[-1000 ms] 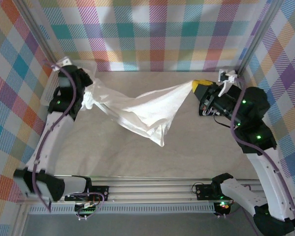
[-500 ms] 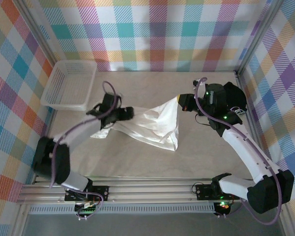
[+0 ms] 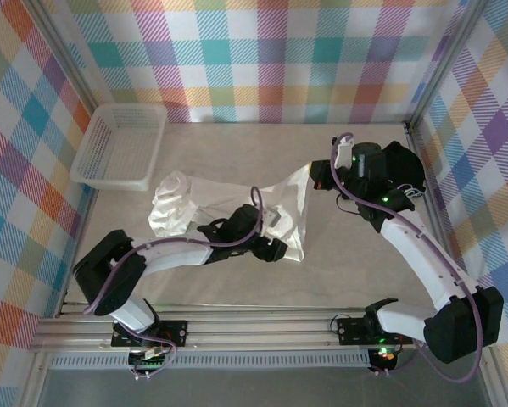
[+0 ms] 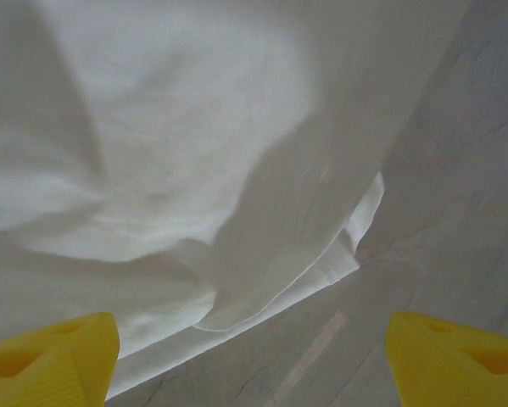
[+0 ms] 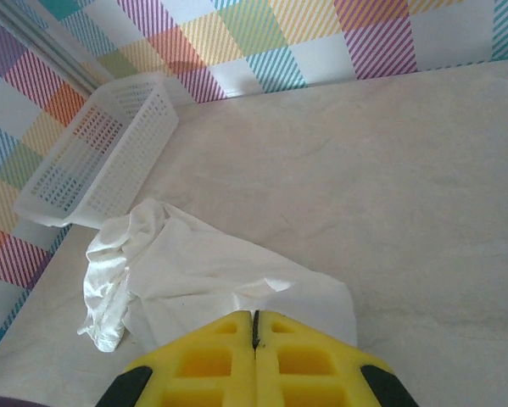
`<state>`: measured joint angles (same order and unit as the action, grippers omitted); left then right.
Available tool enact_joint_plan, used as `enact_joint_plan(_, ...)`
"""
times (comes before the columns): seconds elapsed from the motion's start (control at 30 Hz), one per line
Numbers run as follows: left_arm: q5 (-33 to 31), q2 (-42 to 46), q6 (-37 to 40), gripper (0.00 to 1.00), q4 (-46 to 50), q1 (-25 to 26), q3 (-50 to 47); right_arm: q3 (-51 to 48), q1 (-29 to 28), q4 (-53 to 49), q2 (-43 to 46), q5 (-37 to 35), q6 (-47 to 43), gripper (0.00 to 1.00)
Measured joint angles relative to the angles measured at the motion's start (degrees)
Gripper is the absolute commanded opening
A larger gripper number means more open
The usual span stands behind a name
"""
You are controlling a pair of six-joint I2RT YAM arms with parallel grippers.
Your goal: Fold the inside-out t-shirt
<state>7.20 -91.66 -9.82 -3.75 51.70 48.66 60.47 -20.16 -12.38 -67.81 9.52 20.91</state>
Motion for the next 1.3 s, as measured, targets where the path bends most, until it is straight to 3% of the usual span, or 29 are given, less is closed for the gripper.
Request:
enact_joint_plan(0.07, -0.55, -3.1, 1.01, 0.61, -0.13, 0.74, 1.68, 0.02, 0.0, -0.17, -0.04, -0.13, -0.33, 0.0)
enact_joint_plan(0.13, -1.25, -6.51, 1.95, 0.41, -0.85, 1.16, 3.74, 0.02, 0.0, -0.28, -0.28, -0.22, -0.44, 0.0)
enact_joint_plan(0.2, -2.34, -8.48, 2.25, 0.15, -1.44, 1.16, 5.01, 0.02, 0.02, -0.48, -0.61, -0.46, -0.61, 0.0)
enact_joint_plan(0.27, -4.15, -8.74, 2.62, 0.0, -1.49, 1.14, 5.55, 0.02, 0.13, -0.79, -0.85, -0.61, -0.85, 0.0)
enact_joint_plan(0.37, -7.91, -5.84, 2.82, 0.0, -0.74, 0.57, 5.97, 0.85, 0.39, -2.82, -0.83, -2.05, -2.21, 0.0)
enact_joint_plan(0.47, -10.67, 3.96, 1.7, 0.0, 2.47, -1.73, 6.01, 3.3, 0.68, -5.22, 0.2, -4.59, -4.11, 0.0)
enact_joint_plan(0.63, -15.17, 26.18, -0.85, 0.0, 6.82, -13.25, 13.0, 7.23, 0.7, -3.48, 6.47, -4.35, -5.62, 0.0)
enact_joint_plan(0.73, -19.45, 31.78, 0.02, 0.0, 9.44, -15.13, 21.81, 9.75, 0.63, -0.22, 9.05, -1.33, -5.53, 0.0)
enact_joint_plan(0.97, -25.4, 30.91, 4.98, 0.0, 18.16, -14.69, 33.88, 14.49, 0.55, 4.57, 9.49, 3.63, -5.6, 0.0)
enact_joint_plan(1.3, -26.43, 25.66, 4.94, 0.0, 23.63, -14.78, 31.32, 9.2, 0.61, 5.03, 4.85, 3.61, -6.4, 0.0)
